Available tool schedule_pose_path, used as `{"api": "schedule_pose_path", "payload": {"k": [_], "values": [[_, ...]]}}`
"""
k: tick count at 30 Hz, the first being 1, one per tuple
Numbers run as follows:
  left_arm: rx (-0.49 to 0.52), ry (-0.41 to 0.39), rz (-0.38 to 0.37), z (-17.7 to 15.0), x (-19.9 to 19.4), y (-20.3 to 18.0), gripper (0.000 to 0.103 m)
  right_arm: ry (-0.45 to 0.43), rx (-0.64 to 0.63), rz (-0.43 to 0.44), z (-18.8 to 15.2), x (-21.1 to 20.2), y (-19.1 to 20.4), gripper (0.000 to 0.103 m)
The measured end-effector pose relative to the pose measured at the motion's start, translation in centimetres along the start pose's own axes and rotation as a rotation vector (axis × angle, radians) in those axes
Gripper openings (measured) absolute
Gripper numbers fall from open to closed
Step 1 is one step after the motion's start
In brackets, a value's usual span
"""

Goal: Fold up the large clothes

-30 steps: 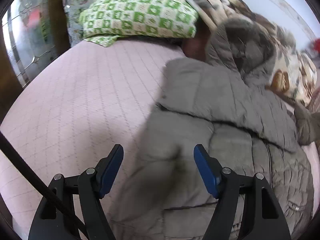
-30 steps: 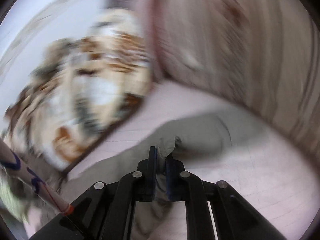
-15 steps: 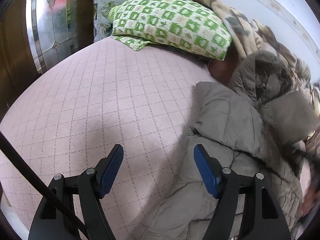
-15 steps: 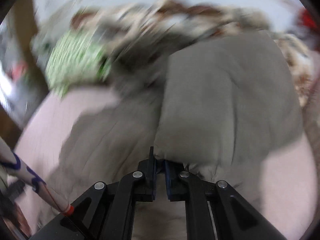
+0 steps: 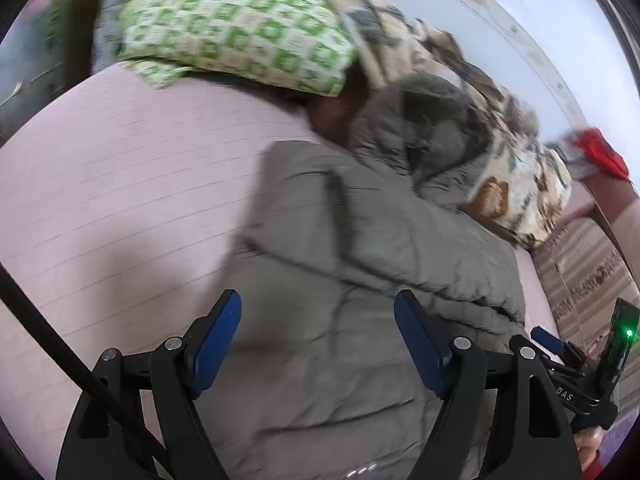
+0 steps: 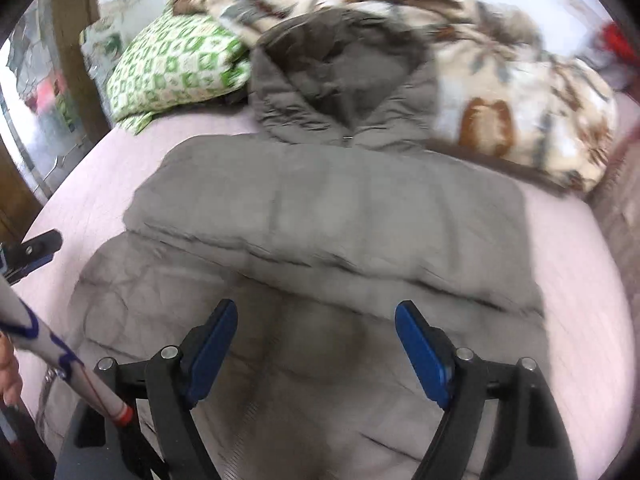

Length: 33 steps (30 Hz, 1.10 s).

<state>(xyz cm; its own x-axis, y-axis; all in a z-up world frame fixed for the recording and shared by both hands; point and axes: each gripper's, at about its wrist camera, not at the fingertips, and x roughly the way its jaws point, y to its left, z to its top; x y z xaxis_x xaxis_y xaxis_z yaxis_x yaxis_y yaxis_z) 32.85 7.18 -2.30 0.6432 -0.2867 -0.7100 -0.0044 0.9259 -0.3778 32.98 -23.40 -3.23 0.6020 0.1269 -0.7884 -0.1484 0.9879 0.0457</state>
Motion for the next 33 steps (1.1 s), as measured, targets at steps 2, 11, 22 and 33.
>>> {"api": "schedule_pose_path", "payload": {"k": [2, 11, 22, 33], "values": [[0.016, 0.023, 0.014, 1.1, 2.0, -1.3, 0.08, -0.017, 0.052, -0.019, -1.0, -0.9, -2.2, 0.085], [-0.036, 0.246, 0.038, 5.3, 12.6, -4.4, 0.035, -0.037, 0.349, 0.029, -2.4, -1.2, -9.9, 0.085], [0.266, 0.127, 0.284, 8.1, 11.6, -9.1, 0.019, -0.076, 0.295, -0.155, 2.4, 0.0, -12.6, 0.085], [0.204, 0.132, 0.281, 5.6, 14.8, -6.4, 0.027, 0.079, 0.358, -0.227, 3.9, 9.1, -15.0, 0.084]]}}
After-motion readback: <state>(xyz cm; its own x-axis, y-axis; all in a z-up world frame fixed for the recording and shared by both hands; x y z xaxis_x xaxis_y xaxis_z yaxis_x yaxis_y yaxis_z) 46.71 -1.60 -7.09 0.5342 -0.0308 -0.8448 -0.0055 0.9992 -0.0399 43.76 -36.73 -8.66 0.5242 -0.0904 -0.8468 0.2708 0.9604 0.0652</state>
